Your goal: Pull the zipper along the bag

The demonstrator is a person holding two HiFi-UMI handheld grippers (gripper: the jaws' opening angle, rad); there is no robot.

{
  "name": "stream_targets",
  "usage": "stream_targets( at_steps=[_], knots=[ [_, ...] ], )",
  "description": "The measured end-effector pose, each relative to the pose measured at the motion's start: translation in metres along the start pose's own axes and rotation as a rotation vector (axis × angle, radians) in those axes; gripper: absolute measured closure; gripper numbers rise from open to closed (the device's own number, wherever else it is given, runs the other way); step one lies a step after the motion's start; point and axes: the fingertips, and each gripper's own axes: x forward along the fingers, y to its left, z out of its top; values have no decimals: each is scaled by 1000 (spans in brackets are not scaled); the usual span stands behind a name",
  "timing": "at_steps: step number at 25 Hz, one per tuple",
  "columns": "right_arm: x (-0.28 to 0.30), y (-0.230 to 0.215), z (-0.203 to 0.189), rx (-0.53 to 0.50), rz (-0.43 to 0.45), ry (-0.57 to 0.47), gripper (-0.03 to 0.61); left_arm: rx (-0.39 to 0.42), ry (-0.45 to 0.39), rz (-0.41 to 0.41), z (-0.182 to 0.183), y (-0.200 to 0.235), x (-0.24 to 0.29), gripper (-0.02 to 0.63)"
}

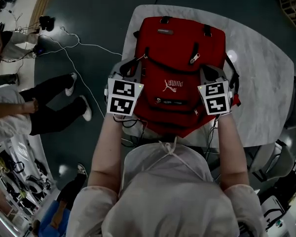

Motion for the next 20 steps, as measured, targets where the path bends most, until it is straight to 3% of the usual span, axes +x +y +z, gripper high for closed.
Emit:
stream_targets(
  at_steps=[9,15,18,20],
  knots=[
    [1,-5,-4,68,-27,-11,551,-7,-21,-12,7,9,12,588],
    [-6,-6,2,2,-109,-37,549,-28,-41,-8,8,4,7,586],
    [-16,-8,4,24,-145,-69,549,-50,-59,-13,10,-3,-3,523],
    [-26,-7,7,56,-140,-96,549,-52,-76,-16,12,-11,-13,517]
  ],
)
